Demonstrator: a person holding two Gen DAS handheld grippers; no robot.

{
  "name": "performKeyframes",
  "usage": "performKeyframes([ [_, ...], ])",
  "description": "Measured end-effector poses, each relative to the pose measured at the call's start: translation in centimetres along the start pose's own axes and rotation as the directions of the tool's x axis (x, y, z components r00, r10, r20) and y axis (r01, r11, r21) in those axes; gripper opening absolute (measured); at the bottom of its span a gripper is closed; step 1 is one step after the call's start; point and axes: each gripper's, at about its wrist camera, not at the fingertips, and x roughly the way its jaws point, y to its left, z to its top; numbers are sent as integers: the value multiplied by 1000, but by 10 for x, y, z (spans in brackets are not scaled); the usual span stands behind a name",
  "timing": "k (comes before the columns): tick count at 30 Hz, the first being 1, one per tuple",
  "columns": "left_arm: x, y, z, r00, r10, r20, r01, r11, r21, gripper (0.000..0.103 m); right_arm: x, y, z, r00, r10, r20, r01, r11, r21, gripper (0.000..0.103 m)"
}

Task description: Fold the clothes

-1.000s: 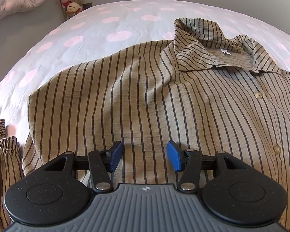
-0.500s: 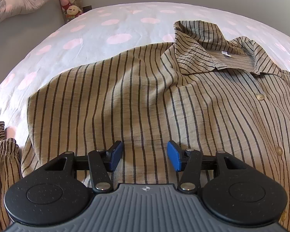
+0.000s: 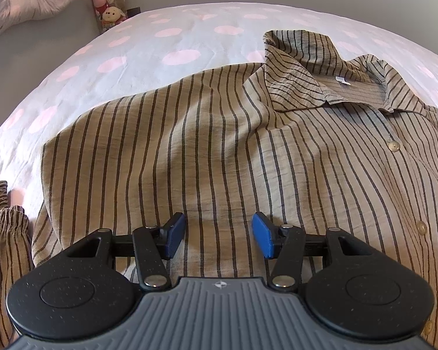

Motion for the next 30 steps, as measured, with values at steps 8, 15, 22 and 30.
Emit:
performKeyframes([
  [8, -8, 5, -2, 999, -32, -9, 31, 999, -16, 49, 0, 45, -67, 992, -118, -37, 107, 967, -231, 51],
  [15, -9, 11, -1, 998, -56, -8, 56, 998, -41, 49, -12, -3, -66, 985, -173, -5, 173, 985, -14, 4],
  [22, -7, 14, 0, 998, -66, -18, 65, 996, -59, 49, -12, -50, -81, 977, -197, -80, 209, 958, 197, 3],
  [30, -9, 19, 2, 998, -61, -13, 60, 995, -78, 49, -33, -41, -103, 961, -277, 8, 267, 933, 239, 26],
])
